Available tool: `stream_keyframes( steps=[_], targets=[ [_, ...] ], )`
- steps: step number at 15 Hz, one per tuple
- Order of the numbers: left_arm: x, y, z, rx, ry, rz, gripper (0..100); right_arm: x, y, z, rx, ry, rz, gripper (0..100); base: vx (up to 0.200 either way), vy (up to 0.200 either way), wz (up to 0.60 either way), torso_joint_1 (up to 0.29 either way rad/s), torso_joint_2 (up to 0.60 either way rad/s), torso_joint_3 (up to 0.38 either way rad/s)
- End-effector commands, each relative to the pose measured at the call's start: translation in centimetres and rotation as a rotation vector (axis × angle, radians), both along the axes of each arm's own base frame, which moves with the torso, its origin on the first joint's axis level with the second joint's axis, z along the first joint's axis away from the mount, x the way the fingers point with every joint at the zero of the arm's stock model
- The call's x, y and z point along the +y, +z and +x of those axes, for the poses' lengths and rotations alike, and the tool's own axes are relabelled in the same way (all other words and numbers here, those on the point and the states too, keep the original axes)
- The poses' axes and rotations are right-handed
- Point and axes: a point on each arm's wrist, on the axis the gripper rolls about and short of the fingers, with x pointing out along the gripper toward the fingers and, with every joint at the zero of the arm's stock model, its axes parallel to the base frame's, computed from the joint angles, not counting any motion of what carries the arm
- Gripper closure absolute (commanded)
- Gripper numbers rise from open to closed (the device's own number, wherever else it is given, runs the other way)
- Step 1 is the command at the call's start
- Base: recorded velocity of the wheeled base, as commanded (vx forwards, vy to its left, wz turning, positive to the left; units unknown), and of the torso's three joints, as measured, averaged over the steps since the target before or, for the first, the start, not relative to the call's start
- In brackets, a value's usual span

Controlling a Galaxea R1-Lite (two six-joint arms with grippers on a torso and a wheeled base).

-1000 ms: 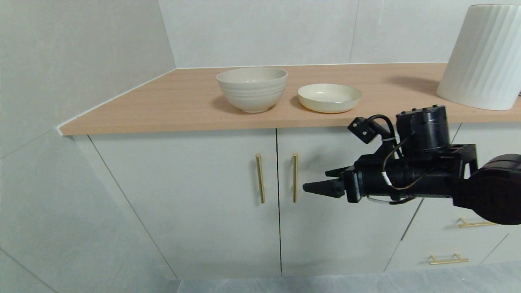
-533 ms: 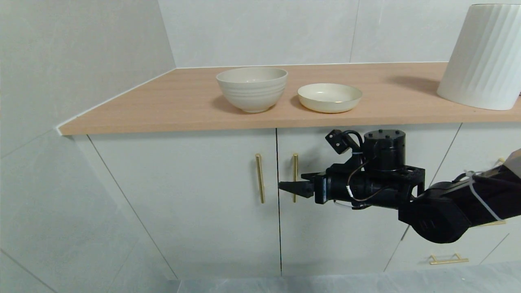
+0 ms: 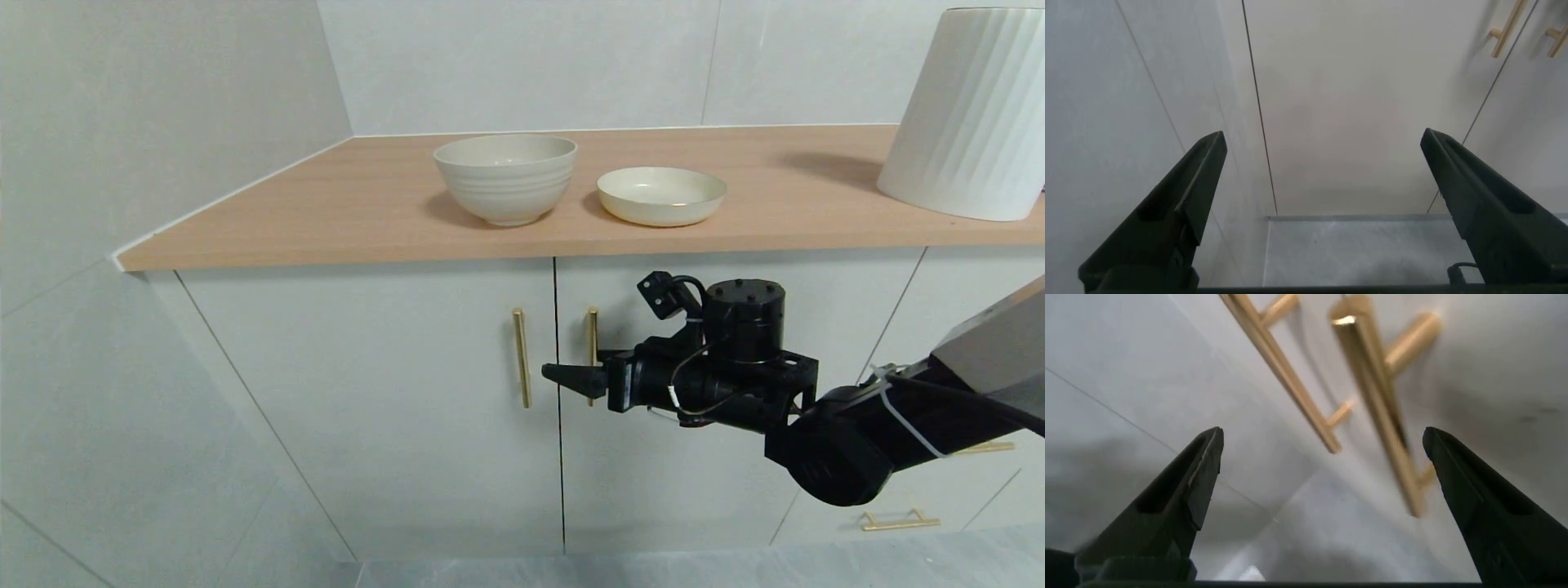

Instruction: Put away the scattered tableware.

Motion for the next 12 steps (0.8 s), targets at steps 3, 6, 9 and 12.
stream_keyframes(
  steps=[3,6,9,12],
  targets=[
    [0.0,0.0,0.0,0.000,0.000,-0.001,0,0.3,0.1,-0.1,0.010,0.005,0.041,0,0.000,0.000,0.00,0.000,0.00,0.000],
    [0.0,0.0,0.0,0.000,0.000,-0.001,0,0.4,0.5,-0.4,0.022,0.009,0.063,0,0.000,0.000,0.00,0.000,0.00,0.000],
    [0.0,0.0,0.0,0.000,0.000,-0.001,0,0.8,0.7,-1.1,0.024,0.027,0.063,0,0.000,0.000,0.00,0.000,0.00,0.000],
    [0.0,0.0,0.0,0.000,0.000,-0.001,0,0.7,1.1,-1.9,0.020,0.042,0.064,0,0.000,0.000,0.00,0.000,0.00,0.000]
  ],
)
